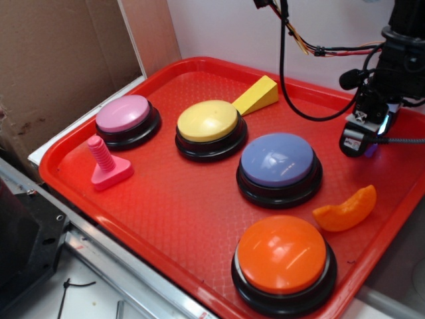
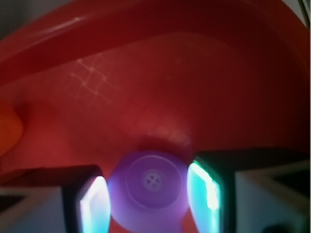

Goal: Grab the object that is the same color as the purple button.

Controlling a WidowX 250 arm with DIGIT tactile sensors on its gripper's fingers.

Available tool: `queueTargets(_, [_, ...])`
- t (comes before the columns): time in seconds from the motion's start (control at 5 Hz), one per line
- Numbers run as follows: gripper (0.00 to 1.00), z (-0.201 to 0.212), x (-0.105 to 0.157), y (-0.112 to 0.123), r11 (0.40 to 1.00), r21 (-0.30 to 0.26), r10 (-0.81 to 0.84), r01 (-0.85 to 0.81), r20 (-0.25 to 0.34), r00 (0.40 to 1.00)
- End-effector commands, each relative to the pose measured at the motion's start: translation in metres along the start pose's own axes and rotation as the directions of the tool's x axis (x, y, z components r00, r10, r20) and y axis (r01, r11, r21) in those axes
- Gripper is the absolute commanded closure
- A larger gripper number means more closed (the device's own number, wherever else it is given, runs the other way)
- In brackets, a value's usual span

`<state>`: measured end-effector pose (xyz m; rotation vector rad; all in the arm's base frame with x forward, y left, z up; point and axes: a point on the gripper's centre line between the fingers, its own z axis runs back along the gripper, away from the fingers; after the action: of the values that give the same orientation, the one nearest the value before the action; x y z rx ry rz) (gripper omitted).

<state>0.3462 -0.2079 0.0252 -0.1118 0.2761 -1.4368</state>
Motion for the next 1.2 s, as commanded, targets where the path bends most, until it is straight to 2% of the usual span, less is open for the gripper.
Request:
queueTargets(0.0, [1.0,0.067,-0.022,-0.02,0.969,0.166,0.173,-0.181,0.061,0.983])
queueTargets(0.2, [1.0,0.103,-0.074,-0.043,0.834,0.332,0.401,-0.441,0.185,0.897])
queueTargets(0.4, [1.0,0.141,-0.124,-0.062,0.714,0.252,0.593,-0.653,0.277,0.756])
queueTargets(0.6, [1.0,0.18,-0.144,-0.099,0.542,0.186,0.759,-0.82,0.311,0.572])
queueTargets(0.8, [1.0,0.223,-0.144,-0.132,0.336,0.103,0.872,-0.936,0.342,0.35])
queueTargets(1.0, [1.0,0.27,-0.134,-0.153,0.113,0.037,0.928,-0.993,0.354,0.119])
